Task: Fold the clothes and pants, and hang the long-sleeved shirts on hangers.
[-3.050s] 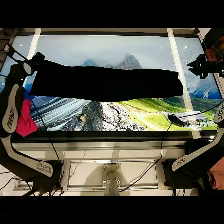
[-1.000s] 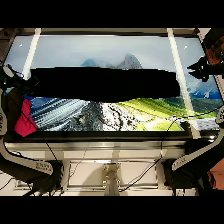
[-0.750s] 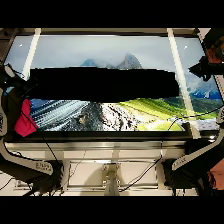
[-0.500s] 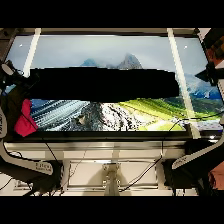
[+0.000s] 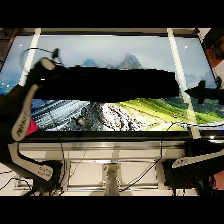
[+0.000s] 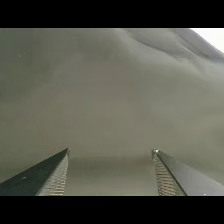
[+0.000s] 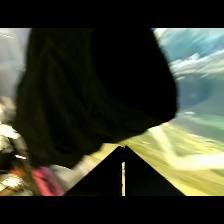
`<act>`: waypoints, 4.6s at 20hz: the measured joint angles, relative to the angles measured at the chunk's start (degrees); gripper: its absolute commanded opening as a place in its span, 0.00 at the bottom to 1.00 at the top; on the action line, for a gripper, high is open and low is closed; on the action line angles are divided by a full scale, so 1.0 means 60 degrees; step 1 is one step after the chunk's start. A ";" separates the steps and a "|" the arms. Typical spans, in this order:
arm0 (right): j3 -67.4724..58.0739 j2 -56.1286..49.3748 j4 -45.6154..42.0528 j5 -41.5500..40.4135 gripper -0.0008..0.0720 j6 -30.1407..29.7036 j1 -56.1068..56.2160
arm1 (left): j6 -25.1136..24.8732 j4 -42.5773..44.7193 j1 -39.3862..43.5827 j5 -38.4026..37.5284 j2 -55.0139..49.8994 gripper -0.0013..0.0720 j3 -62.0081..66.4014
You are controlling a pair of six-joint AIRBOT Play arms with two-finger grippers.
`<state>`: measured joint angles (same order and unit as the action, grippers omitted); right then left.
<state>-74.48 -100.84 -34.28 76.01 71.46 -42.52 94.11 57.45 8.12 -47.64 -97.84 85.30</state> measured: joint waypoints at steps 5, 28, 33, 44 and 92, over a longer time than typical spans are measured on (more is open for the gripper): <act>0.2197 0.0379 0.1035 -0.1515 0.90 -0.0459 0.0674 | -0.0073 -0.1341 0.2226 0.1891 -0.0645 0.67 0.0029; 0.2047 0.2721 -0.0412 -0.3654 0.02 -0.0040 0.1632 | 0.0331 -0.2441 0.4564 0.2820 -0.3184 0.03 0.1683; 0.1118 0.3337 -0.1763 -0.3071 0.02 -0.0040 0.0189 | 0.0353 -0.2575 0.5078 0.2761 -0.3231 0.03 0.1749; -0.0288 0.3147 -0.0470 -0.1923 0.02 -0.0739 0.3038 | -0.0608 -0.2805 0.3840 0.2594 -0.1854 0.03 0.2106; 0.3249 0.2200 -0.0321 -0.0663 0.92 -0.0240 0.2980 | -0.1723 -0.2109 0.0889 -0.2812 -0.0965 0.42 0.2106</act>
<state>-54.98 -87.64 -36.21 72.03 70.02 -24.64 83.77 44.80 13.45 -64.51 -103.63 97.93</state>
